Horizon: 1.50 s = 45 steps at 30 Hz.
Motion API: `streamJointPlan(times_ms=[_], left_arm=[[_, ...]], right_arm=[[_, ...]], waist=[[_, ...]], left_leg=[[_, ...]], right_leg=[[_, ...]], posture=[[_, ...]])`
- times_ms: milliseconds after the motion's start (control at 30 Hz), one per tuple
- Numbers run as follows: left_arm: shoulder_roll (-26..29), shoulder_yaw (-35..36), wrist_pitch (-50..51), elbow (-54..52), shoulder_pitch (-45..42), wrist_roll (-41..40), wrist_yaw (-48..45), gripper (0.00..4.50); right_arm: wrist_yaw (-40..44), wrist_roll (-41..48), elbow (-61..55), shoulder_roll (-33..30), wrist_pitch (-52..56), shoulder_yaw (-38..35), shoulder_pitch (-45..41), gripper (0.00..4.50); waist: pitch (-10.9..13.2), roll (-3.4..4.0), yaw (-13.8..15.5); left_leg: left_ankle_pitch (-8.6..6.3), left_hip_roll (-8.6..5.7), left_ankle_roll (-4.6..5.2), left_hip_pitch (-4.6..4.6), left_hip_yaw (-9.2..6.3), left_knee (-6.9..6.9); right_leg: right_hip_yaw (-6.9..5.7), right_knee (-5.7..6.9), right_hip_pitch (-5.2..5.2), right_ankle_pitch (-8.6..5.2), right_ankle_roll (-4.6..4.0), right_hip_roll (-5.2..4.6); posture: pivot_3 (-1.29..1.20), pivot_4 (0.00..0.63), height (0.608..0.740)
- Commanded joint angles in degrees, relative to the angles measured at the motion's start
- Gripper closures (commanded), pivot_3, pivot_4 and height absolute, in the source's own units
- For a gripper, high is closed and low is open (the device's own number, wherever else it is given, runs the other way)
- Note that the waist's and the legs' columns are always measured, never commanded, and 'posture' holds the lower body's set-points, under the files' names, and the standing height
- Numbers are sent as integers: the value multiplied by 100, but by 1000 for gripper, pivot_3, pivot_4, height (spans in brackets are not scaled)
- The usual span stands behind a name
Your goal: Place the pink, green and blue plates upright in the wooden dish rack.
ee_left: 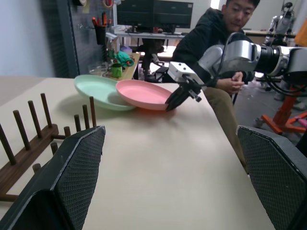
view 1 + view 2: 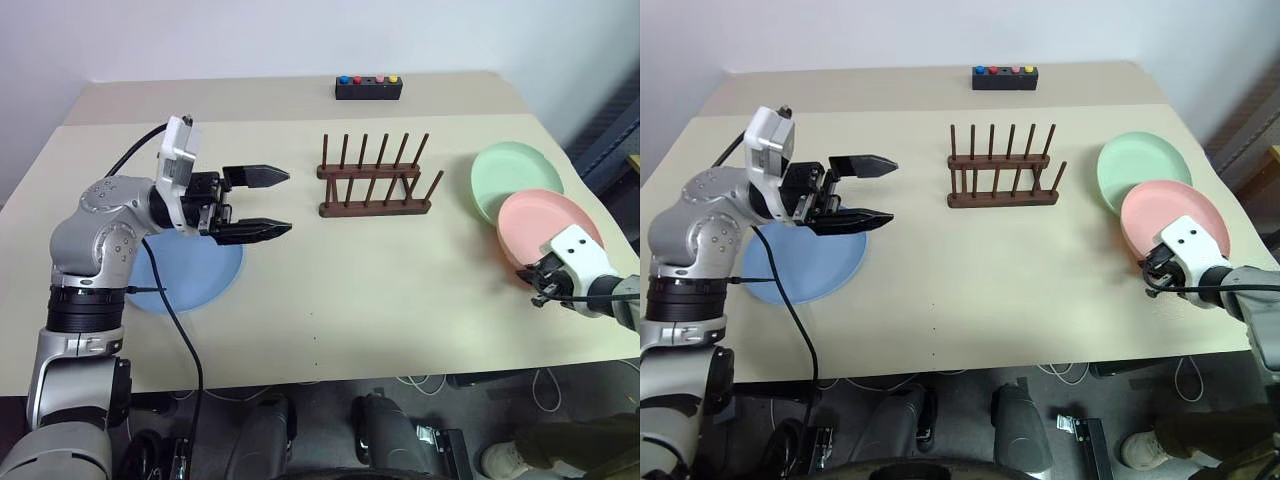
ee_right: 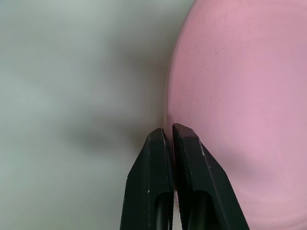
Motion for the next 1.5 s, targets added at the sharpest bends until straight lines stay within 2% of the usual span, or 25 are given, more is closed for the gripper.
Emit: streamJointPlan(times_ms=[33, 467, 567, 667, 867, 1033, 1300, 1500], left_arm=[[16, 71, -119, -75, -34, -24, -12, 0], [-44, 116, -254, 142, -135, 16, 36, 0], [-109, 182, -429, 219, -182, 66, 137, 0], [-190, 253, -574, 319, -256, 62, 284, 0], [-421, 414, -1051, 436, -327, 202, 767, 0], [-424, 437, -1217, 109, 0, 242, 988, 0], [-270, 589, -907, -473, 457, 7, 1237, 0], [-190, 596, -765, -686, 602, -79, 1301, 0]], right_arm=[[122, 53, -176, -245, 57, -189, -140, 4461], [331, 167, -36, -662, 147, -453, -1178, 4461], [380, 511, 50, -597, 324, -580, -1797, 4461], [292, 1036, 332, -278, 493, -772, -2632, 4461], [184, 1750, 1129, 524, 593, -869, -3954, 4461], [395, 2572, 2239, 1033, 956, -1151, -5080, 4461], [1302, 3133, 4013, 1056, 1638, -1194, -5973, 4461], [1970, 2956, 4864, 1117, 1720, -922, -6351, 4461]], waist=[[0, 1, 3], [5, 8, 8], [6, 10, 1], [7, 12, -6], [7, 12, 2], [10, 16, -7], [10, 17, 0], [12, 20, -10]], left_leg=[[0, 0, 0, 0, 0, 0], [0, 0, 0, -2, 2, 0], [0, 0, 0, -3, 2, 0], [0, 1, 0, -3, 2, -1], [0, 1, 0, -4, 2, -2], [0, 0, 0, -9, 5, -5], [-1, -1, 1, -12, 7, -9], [-1, -1, 1, -12, 9, -11]], right_leg=[[0, 0, 0, 0, 0, 0], [0, 0, -4, 0, 0, -1], [1, 0, -5, 0, 0, -1], [1, 1, -8, 0, 0, -2], [1, -1, -8, 0, 0, -2], [2, 0, -15, 1, 0, -4], [2, -4, -17, 1, 0, -6], [2, -1, -21, 1, 0, -4]], posture=[[0, 150, 740], [0, 150, 740], [0, 150, 740], [0, 150, 740], [0, 150, 740], [0, 150, 740], [0, 150, 740], [0, 150, 740]])
